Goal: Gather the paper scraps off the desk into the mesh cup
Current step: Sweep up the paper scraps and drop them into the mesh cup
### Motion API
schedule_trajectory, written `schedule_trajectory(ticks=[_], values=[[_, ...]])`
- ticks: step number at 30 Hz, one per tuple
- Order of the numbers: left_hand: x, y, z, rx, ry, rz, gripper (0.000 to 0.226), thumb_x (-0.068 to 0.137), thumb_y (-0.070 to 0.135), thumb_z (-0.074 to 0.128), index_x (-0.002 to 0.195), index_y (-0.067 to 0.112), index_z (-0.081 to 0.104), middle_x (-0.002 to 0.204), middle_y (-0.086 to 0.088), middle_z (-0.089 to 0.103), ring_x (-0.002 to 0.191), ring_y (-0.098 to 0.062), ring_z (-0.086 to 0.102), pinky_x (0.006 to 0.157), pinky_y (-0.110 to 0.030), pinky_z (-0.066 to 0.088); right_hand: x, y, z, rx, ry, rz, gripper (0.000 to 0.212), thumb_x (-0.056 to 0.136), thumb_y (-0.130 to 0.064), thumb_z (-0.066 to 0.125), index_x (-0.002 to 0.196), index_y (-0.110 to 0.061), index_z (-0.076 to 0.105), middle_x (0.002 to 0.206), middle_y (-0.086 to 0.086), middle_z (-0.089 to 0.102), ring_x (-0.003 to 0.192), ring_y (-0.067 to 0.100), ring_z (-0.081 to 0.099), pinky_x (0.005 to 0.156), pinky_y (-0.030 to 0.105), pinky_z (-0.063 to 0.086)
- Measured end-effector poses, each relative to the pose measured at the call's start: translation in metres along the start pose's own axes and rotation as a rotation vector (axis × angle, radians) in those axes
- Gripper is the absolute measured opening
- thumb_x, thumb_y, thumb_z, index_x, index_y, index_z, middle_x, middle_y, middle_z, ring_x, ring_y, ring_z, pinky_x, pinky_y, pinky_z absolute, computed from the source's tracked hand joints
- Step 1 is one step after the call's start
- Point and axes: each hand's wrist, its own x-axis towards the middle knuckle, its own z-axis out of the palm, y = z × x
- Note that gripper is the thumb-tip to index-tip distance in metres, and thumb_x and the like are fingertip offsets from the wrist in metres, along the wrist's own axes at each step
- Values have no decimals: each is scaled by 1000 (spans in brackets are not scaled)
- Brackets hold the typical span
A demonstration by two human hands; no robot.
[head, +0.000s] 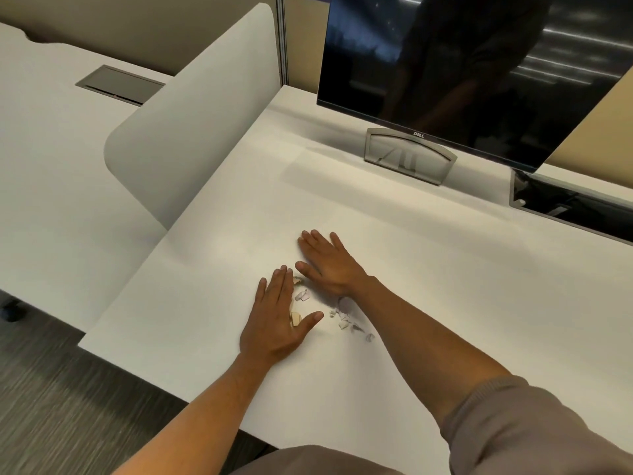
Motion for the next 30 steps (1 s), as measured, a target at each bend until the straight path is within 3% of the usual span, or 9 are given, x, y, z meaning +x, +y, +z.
schedule_trajectory(ticks=[6, 12, 16, 18, 21, 24, 27, 30], values=[[0, 1, -3, -45, -15, -5, 97, 85, 78, 27, 152, 9, 13, 161, -5, 12, 148, -8, 1, 121, -36, 3, -27, -5, 12, -2, -48, -177, 63, 102, -50, 21, 154, -16, 13, 163, 0, 7, 149, 10, -3, 120, 32, -8], [-2, 3, -3, -64, -64, 67, 104, 80, 82, 30, 152, 9, 12, 158, 4, 7, 148, -7, 2, 121, -31, 2, -57, -10, 17, 8, -66, -244, 61, 103, -45, 26, 155, -16, 11, 163, 0, 9, 150, 12, 0, 121, 33, -5], [-4, 3, -5, -59, -93, 134, 103, 81, 82, 31, 151, 7, 20, 158, -3, 21, 147, -8, 8, 121, -28, 2, -77, -15, 18, 36, -78, -235, 57, 104, -39, 27, 154, -15, 14, 163, 2, 10, 150, 12, 2, 121, 32, -3], [-5, 3, -5, -74, -98, 154, 102, 80, 82, 34, 150, 8, 22, 158, -1, 21, 147, -9, 11, 120, -24, 2, -87, -18, 15, 174, -44, -182, 52, 105, -35, 29, 153, -16, 22, 161, 0, 17, 149, 11, 8, 121, 30, 2], [-9, 1, -4, -104, -118, 123, 106, 73, 87, 36, 153, 20, 17, 156, 14, 7, 145, -5, 5, 117, -20, 2, -107, -15, 13, 363, 152, 6, 50, 104, -37, 35, 149, -17, 32, 158, 0, 27, 148, 10, 16, 121, 30, 11], [-11, 1, -4, -122, -133, 79, 108, 67, 91, 37, 153, 32, 8, 154, 22, -1, 142, 1, 0, 115, -22, 7, -132, -6, 20, 322, 331, 245, 64, 99, -52, 30, 152, -18, 23, 160, -3, 19, 149, 11, 12, 120, 28, 7], [-11, 4, -6, -120, -129, 60, 111, 65, 91, 38, 152, 33, 4, 153, 23, -3, 139, 5, -3, 115, -22, 5, -157, -3, 39, 247, 255, 459, 83, 90, -68, 15, 154, -16, 1, 162, -3, -1, 149, 10, -5, 120, 31, -7], [-10, 4, -7, -104, -152, 61, 116, 62, 92, 40, 152, 31, -1, 153, 23, -6, 139, 2, -5, 115, -22, 2, -166, -13, 58, 140, 160, 486, 92, 85, -75, 4, 152, -14, -11, 162, 1, -12, 146, 9, -20, 118, 40, -16]])
